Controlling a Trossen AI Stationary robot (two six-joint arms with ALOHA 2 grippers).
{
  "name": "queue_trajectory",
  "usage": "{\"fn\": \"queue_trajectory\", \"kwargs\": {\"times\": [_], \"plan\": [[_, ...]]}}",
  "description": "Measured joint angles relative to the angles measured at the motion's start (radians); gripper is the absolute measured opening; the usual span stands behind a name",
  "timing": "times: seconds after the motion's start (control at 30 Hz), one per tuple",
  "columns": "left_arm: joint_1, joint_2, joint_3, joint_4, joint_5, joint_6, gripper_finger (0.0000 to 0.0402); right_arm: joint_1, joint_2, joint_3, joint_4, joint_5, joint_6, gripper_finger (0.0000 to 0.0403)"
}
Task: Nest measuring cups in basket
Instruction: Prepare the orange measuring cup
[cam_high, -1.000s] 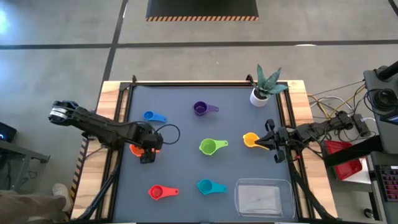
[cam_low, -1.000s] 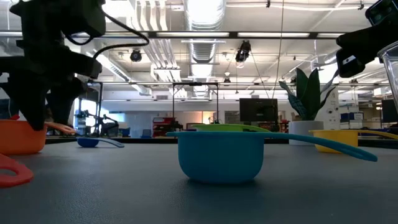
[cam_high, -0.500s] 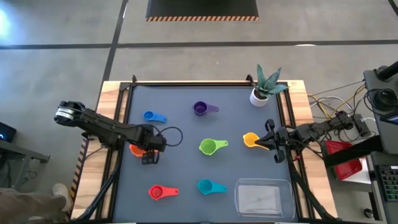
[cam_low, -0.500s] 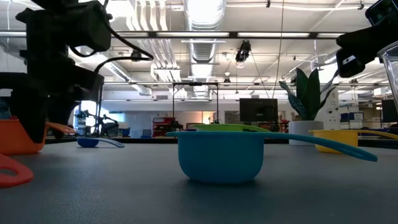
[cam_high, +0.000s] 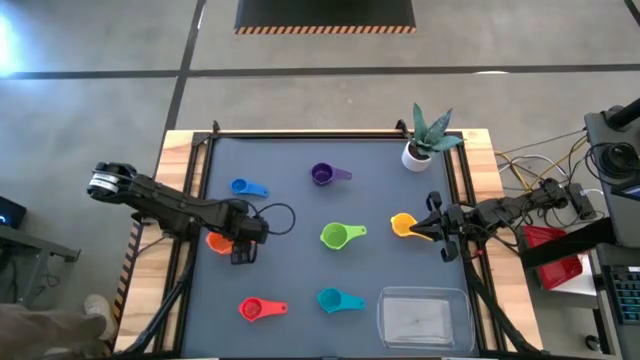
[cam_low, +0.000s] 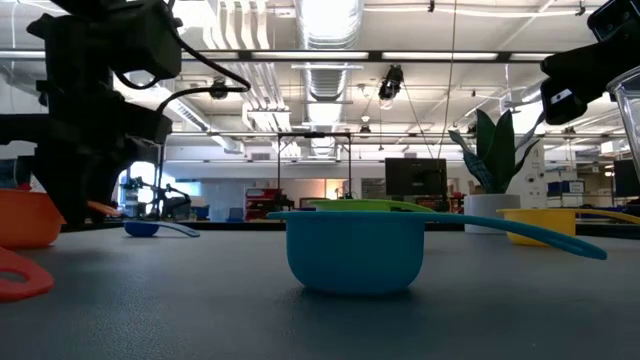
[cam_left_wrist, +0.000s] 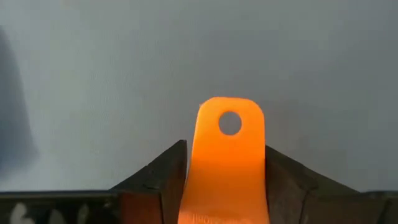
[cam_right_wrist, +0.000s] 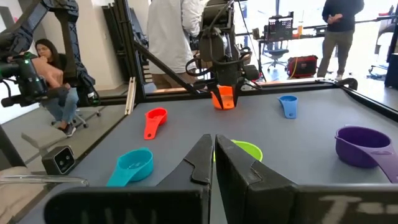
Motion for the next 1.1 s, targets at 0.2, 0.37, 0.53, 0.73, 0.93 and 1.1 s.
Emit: {"fn": "queue_trajectory", "kwargs": {"times": [0.2, 0.37, 0.53, 0.73, 0.93, 1.1], "plan": [[0.001, 0.000, 0.000, 0.036, 0.000, -0.003, 0.0139, 0.000, 0.000, 0.000, 0.000, 0.000, 0.000, 0.0009], [0.001, 0.000, 0.005, 0.065, 0.002, -0.003, 0.0138, 0.000, 0.000, 0.000, 0.000, 0.000, 0.000, 0.0009], [0.002, 0.000, 0.050, 0.068, 0.003, 0.005, 0.0138, 0.000, 0.000, 0.000, 0.000, 0.000, 0.000, 0.0009], [0.006, 0.000, 0.081, 0.087, 0.006, 0.030, 0.0137, 0.000, 0.000, 0.000, 0.000, 0.000, 0.000, 0.0009], [0.020, 0.000, 0.081, 0.136, 0.058, 0.023, 0.0137, 0.000, 0.000, 0.000, 0.000, 0.000, 0.000, 0.0009], [0.020, 0.000, 0.081, 0.143, 0.060, 0.017, 0.0137, 0.000, 0.000, 0.000, 0.000, 0.000, 0.000, 0.0009]]}}
